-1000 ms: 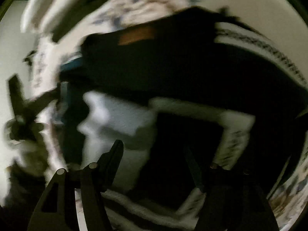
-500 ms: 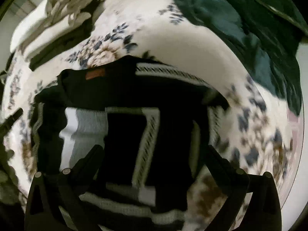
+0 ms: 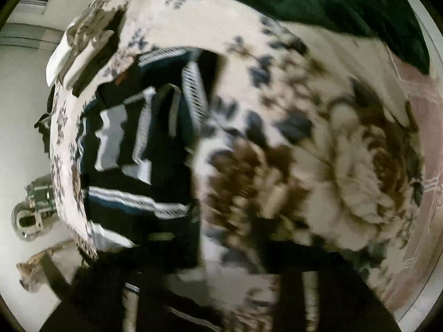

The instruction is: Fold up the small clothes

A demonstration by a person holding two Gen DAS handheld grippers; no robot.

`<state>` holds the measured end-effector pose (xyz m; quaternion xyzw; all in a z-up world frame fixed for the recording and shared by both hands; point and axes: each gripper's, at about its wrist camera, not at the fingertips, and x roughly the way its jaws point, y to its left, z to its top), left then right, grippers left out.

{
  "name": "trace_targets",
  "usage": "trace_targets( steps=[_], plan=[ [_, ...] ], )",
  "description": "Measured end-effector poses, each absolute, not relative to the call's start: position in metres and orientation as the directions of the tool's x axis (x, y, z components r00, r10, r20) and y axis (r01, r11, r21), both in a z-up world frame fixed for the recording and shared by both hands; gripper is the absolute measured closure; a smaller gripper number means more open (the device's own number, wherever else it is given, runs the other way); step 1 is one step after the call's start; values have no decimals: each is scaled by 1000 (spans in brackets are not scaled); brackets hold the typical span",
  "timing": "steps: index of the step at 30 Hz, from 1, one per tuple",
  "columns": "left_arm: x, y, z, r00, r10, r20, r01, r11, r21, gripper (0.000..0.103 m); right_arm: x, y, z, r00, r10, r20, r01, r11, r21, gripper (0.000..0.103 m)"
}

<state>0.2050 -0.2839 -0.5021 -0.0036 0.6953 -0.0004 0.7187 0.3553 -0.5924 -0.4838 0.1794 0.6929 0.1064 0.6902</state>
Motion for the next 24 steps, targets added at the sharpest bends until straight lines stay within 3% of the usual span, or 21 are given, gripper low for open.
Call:
trace_targets(
  steps=[2,4,6,9,10,11,12,13,14,19,20,21,22,24],
  plan=[
    [183,-311,-521,-21,-22,-1000,5,1000,-22,3,355,-612,-499,-8,435,-900,97,896,432,74],
    [164,-335,-537,-50,-32,-998,35,999,-34,3,361,-629,-513,-25,495,-869,117,864,489,65],
    [153,-354,-551,-71,-32,-997,76,996,-37,3,373,-641,-526,-28,553,-833,145,827,544,45],
    [144,-375,-571,-90,-21,-996,130,991,-33,4,404,-643,-542,-30,617,-787,161,780,605,45],
    [144,-377,-573,-70,-27,-997,138,990,-36,16,416,-640,-547,-30,626,-779,161,773,614,45],
    [145,-378,-573,-44,-18,-999,141,990,-24,43,431,-634,-553,-32,636,-771,158,765,624,45],
    [147,-375,-571,-11,-6,-1000,138,990,-8,56,443,-629,-558,-32,645,-763,159,757,633,45],
    [148,-372,-570,5,-1,-1000,128,992,0,80,456,-623,-564,-31,649,-760,163,753,637,45],
    [151,-365,-568,20,8,-1000,111,994,10,94,470,-616,-570,-27,648,-761,173,753,635,45],
    [158,-330,-553,66,-33,-997,40,999,-30,96,522,-585,-603,-15,725,-689,244,670,701,45],
    [158,-324,-547,73,-35,-997,28,999,-34,96,527,-577,-607,-15,727,-687,251,668,701,50],
    [157,-318,-541,83,-36,-996,16,999,-35,96,529,-571,-606,1,728,-686,249,664,705,84],
    [155,-311,-532,97,-39,-994,0,999,-40,96,531,-564,-603,0,718,-697,238,677,697,95],
    [152,-290,-508,126,-57,-990,-52,997,-64,96,532,-552,-586,17,686,-727,204,709,675,95]
  ],
)
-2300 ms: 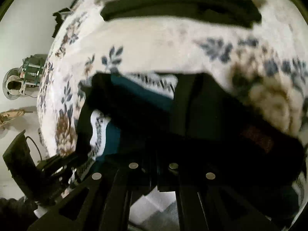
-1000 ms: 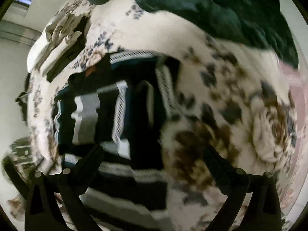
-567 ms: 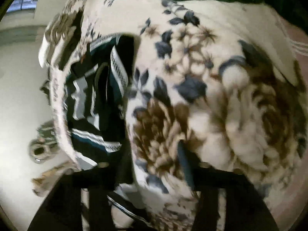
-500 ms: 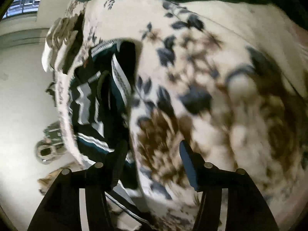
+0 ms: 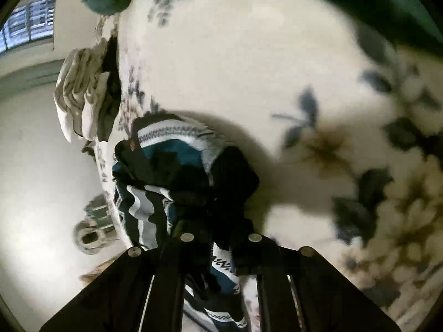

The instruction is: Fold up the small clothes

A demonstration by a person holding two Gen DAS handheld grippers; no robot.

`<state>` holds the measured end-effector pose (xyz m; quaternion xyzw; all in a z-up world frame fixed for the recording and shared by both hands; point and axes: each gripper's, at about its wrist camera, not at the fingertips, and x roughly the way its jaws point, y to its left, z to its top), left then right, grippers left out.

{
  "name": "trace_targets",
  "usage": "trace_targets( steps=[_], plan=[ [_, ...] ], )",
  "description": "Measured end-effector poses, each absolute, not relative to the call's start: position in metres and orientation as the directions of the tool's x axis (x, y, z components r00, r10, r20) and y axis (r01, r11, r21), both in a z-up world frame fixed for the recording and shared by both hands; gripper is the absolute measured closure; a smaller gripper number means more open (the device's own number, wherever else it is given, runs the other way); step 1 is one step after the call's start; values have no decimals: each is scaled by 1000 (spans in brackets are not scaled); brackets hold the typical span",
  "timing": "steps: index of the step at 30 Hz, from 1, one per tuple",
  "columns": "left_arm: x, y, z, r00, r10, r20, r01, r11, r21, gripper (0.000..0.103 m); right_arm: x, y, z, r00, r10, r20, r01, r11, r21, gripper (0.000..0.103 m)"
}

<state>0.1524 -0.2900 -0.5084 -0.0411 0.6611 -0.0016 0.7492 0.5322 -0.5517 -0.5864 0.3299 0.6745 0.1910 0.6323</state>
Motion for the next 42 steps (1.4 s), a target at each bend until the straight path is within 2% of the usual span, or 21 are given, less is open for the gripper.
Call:
trace_targets(
  steps=[4,8,15,20,24,25,29,30,31,32,33,34,35,38,42],
  plan=[
    [145,-248,-460,224,-76,-972,-152,982,-112,96,535,-526,-531,43,650,-759,121,751,650,95],
    [127,-190,-433,293,-77,-953,-265,951,-158,96,541,-485,-476,51,596,-802,32,801,598,95],
    [113,-95,-447,326,-80,-942,-411,886,-217,96,563,-335,-415,35,500,-865,-143,859,491,95],
    [107,-9,-479,303,-99,-948,-491,836,-245,96,587,-203,-423,18,405,-914,-247,887,389,95],
    [108,38,-511,273,-126,-954,-522,813,-257,96,598,-106,-454,9,305,-952,-303,908,288,95],
    [108,49,-520,260,-127,-957,-534,807,-252,101,600,-89,-463,6,284,-959,-310,912,268,95],
    [94,91,-556,224,-252,-942,-593,731,-337,97,606,-38,-504,-13,193,-981,-314,931,187,95],
    [87,100,-560,236,-283,-930,-613,699,-369,94,608,-34,-515,-34,178,-983,-308,934,180,91],
    [80,109,-561,240,-304,-922,-635,669,-386,87,609,-30,-523,-57,177,-983,-293,938,186,90],
    [74,117,-560,252,-318,-914,-647,647,-404,73,608,-30,-529,-84,196,-977,-266,941,211,80],
    [70,122,-556,269,-320,-908,-647,639,-417,66,606,-31,-531,-113,244,-963,-243,933,265,62],
    [66,125,-550,290,-314,-904,-641,637,-428,51,603,-32,-530,-141,305,-942,-232,915,331,51],
    [66,126,-545,308,-314,-898,-634,636,-440,43,597,-34,-526,-141,334,-932,-238,903,359,37],
    [77,113,-537,310,-341,-888,-580,672,-461,42,585,-44,-513,-96,317,-943,-272,903,332,37],
    [106,73,-557,195,-303,-933,-496,790,-360,45,581,-52,-505,-37,246,-968,-284,926,247,37]
  ],
)
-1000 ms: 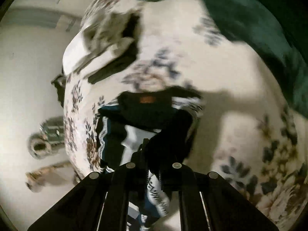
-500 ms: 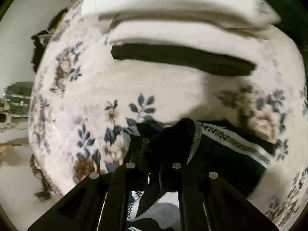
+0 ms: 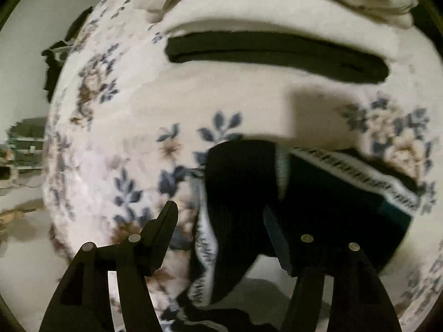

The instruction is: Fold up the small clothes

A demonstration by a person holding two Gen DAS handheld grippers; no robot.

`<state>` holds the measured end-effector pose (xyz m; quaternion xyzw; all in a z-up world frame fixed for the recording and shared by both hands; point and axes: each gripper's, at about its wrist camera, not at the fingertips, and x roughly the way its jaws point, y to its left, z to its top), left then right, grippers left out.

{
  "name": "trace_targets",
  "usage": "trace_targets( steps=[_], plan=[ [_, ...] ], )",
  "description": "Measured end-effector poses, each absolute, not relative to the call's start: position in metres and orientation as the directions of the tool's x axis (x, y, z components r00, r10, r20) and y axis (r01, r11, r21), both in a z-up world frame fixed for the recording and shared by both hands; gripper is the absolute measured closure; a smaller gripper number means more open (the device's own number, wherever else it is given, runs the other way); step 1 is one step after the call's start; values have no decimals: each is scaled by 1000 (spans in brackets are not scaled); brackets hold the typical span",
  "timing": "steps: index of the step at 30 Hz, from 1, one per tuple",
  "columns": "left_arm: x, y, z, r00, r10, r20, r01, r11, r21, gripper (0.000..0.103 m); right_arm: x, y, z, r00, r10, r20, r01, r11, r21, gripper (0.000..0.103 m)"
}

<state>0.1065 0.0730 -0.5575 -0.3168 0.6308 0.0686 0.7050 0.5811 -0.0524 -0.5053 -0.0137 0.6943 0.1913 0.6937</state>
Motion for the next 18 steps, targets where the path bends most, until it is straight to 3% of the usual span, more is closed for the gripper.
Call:
trace_targets(
  steps=[1,2,4,5,6,8,14,18],
  plan=[
    [112,63,-563,186,-292,-938,-477,808,-346,67,582,-51,-508,-40,225,-974,-291,930,226,37],
    [116,55,-567,168,-261,-951,-459,833,-309,97,585,-50,-514,-58,211,-976,-289,932,218,37],
    [118,47,-567,172,-208,-963,-445,855,-265,97,586,-42,-526,-96,206,-974,-291,930,225,37],
    [115,48,-564,186,-200,-962,-461,847,-265,98,585,-36,-531,-105,189,-976,-311,926,213,47],
    [111,51,-559,198,-191,-961,-483,835,-265,98,584,-31,-534,-95,171,-981,-335,922,193,95],
    [102,55,-548,219,-174,-960,-496,827,-263,98,580,-24,-533,-40,114,-993,-361,925,121,97],
    [96,64,-539,224,-152,-963,-493,834,-246,98,586,-26,-515,47,143,-989,-287,950,124,97],
    [100,77,-573,178,-257,-950,-546,777,-313,94,588,-16,-533,18,107,-994,-309,946,97,97]
  ],
)
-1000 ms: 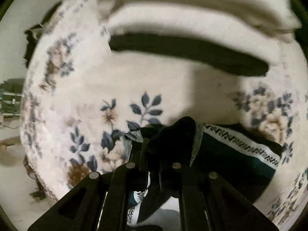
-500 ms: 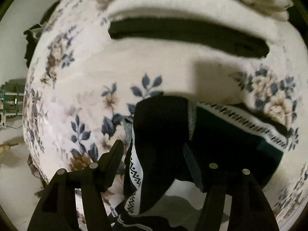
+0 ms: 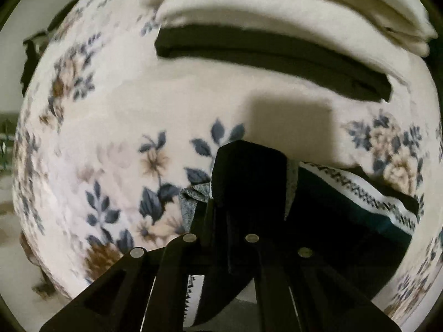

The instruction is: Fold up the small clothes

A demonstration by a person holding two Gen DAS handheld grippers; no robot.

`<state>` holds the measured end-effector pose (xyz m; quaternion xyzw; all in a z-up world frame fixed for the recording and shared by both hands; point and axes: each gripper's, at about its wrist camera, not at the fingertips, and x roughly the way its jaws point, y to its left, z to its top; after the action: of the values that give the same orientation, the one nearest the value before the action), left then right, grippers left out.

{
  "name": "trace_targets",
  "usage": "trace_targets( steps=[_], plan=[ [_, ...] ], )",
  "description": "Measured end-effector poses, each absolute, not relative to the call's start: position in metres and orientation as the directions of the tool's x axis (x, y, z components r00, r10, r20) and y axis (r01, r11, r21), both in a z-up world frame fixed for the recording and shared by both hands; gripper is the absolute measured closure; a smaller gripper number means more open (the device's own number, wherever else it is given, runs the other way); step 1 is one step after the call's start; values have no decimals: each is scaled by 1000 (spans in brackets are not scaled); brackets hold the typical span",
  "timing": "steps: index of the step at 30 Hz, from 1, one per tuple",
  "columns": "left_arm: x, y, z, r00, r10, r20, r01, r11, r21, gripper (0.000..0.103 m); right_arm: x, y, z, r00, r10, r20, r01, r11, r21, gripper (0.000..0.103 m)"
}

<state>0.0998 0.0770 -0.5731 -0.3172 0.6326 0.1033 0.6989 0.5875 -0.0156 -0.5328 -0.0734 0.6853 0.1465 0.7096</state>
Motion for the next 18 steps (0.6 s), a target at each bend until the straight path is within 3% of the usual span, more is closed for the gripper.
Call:
trace_targets(
  steps=[2,3,4,5,6,11,14,18],
  plan=[
    [97,90,-574,202,-332,-921,-574,722,-386,86,589,-23,-537,-47,148,-988,-279,948,155,87],
    [95,94,-569,221,-352,-910,-573,708,-413,80,587,-30,-533,-76,187,-979,-263,944,200,70],
    [93,97,-563,229,-352,-907,-567,709,-419,63,583,-39,-526,-88,236,-968,-251,935,251,60],
    [91,100,-557,229,-350,-908,-560,716,-417,41,575,-54,-513,-85,295,-952,-239,921,307,41],
    [89,103,-552,237,-357,-903,-552,715,-428,34,566,-68,-501,-74,333,-940,-238,910,341,34],
    [78,112,-546,231,-370,-900,-549,714,-434,33,466,-164,-467,-101,437,-894,-180,876,448,34],
    [82,103,-559,190,-347,-918,-514,762,-394,33,381,-211,-491,-190,452,-872,-73,879,471,34],
    [100,80,-590,104,-306,-946,-453,833,-319,33,262,-250,-563,-365,474,-801,92,875,475,34]
  ],
)
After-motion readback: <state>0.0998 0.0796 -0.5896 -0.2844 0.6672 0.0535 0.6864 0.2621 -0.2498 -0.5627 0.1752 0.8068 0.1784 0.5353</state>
